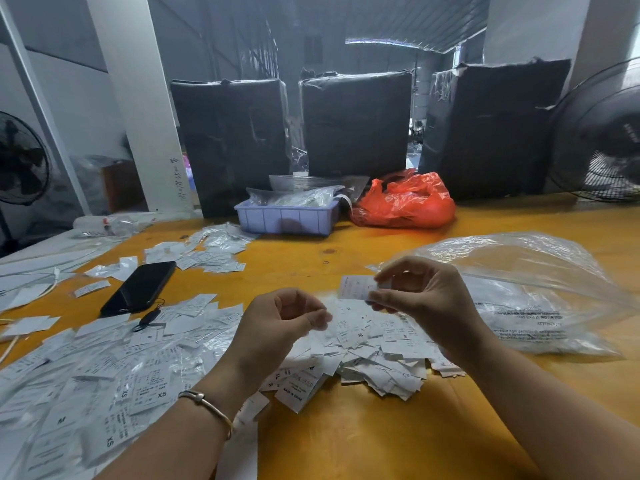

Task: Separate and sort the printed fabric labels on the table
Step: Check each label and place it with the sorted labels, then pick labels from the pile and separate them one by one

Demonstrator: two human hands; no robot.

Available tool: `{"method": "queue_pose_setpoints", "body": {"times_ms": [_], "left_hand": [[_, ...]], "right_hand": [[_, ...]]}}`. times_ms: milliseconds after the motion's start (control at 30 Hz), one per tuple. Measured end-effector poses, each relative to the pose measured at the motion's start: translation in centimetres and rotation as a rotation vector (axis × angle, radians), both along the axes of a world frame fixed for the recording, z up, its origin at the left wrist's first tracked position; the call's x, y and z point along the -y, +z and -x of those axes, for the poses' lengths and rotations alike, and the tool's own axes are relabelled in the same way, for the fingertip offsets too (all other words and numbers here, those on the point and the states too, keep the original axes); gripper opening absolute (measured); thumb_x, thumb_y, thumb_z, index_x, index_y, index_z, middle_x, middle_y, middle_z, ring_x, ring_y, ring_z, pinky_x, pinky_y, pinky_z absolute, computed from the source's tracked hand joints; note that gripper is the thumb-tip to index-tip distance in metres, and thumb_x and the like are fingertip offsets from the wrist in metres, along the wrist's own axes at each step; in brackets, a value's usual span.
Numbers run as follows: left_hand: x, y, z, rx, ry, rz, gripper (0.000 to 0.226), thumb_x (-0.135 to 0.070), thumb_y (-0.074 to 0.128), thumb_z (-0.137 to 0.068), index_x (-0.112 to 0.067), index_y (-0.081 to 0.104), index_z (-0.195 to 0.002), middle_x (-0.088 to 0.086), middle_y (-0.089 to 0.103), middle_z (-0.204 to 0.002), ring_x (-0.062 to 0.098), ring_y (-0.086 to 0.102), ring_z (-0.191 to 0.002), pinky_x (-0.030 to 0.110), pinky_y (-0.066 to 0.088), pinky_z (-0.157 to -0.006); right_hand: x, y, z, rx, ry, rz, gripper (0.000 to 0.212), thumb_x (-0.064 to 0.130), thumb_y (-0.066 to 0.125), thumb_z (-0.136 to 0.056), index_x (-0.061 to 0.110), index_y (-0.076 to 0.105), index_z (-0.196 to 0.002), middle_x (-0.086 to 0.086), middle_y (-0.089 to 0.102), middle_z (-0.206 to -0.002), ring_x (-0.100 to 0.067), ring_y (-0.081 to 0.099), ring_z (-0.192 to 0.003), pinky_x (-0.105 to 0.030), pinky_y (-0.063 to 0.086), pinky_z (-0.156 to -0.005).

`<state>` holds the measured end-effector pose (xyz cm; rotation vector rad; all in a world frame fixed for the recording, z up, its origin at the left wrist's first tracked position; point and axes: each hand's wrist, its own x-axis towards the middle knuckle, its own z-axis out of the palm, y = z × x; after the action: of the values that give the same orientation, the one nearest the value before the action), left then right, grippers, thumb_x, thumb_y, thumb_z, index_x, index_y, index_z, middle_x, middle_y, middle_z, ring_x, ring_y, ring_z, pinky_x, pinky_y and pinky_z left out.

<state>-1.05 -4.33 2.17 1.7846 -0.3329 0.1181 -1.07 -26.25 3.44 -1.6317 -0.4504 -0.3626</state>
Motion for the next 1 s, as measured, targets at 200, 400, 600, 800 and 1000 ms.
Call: {"method": "queue_pose_setpoints", "body": {"times_ms": [200, 400, 600, 800, 1000], "left_hand": [[-0.2, 0.0, -0.1, -0.029, -0.051, -0.011, 0.009, -0.006, 0.07, -0.086, -0.007, 0.067, -0.094, 0.004, 0.077, -0.084, 0.02, 0.074, -0.078, 0.022, 0.054, -0.064], [0.0, 0.1, 0.2, -0.017, -0.091, -0.006, 0.005, -0.009, 0.069, -0.087, -0.004, 0.071, -0.088, 0.009, 0.076, -0.081, 0.024, 0.074, -0.074, 0.022, 0.052, -0.059], [0.2, 0.5, 0.5, 0.011, -0.124, 0.014, 0.009, -0.009, 0.075, -0.081, -0.002, 0.069, -0.083, 0.01, 0.076, -0.079, 0.022, 0.074, -0.071, 0.022, 0.05, -0.059], [0.3, 0.6, 0.8, 0.041, -0.149, 0.005, 0.018, -0.018, 0.078, -0.074, -0.004, 0.071, -0.082, 0.01, 0.076, -0.079, 0.022, 0.074, -0.071, 0.021, 0.051, -0.059], [0.4, 0.6, 0.9, 0.028, -0.171, 0.019, 0.023, -0.027, 0.076, -0.072, -0.006, 0.072, -0.081, 0.011, 0.076, -0.08, 0.022, 0.073, -0.072, 0.022, 0.052, -0.06]], "right_hand": [[0.0, 0.5, 0.2, -0.014, -0.016, 0.012, 0.04, -0.002, 0.077, -0.072, 0.013, 0.061, -0.106, -0.012, 0.074, -0.083, -0.031, 0.071, -0.077, -0.05, 0.058, -0.077], [0.1, 1.2, 0.5, 0.016, 0.021, -0.057, 0.009, -0.004, 0.071, -0.076, 0.005, 0.069, -0.075, -0.008, 0.071, -0.073, -0.016, 0.064, -0.066, -0.026, 0.054, -0.065], [-0.4, 1.8, 0.7, -0.021, 0.085, -0.183, 0.017, 0.017, 0.068, -0.074, 0.004, 0.068, -0.086, -0.005, 0.07, -0.071, -0.015, 0.061, -0.06, -0.021, 0.048, -0.057], [-0.8, 2.1, 1.3, 0.029, 0.086, -0.195, 0.016, 0.01, 0.071, -0.071, 0.003, 0.067, -0.085, -0.011, 0.073, -0.073, -0.018, 0.065, -0.06, -0.02, 0.048, -0.053], [-1.0, 2.3, 1.8, 0.042, 0.094, -0.156, 0.015, 0.009, 0.072, -0.073, 0.004, 0.067, -0.086, -0.011, 0.074, -0.076, -0.021, 0.069, -0.064, -0.021, 0.049, -0.054]]}}
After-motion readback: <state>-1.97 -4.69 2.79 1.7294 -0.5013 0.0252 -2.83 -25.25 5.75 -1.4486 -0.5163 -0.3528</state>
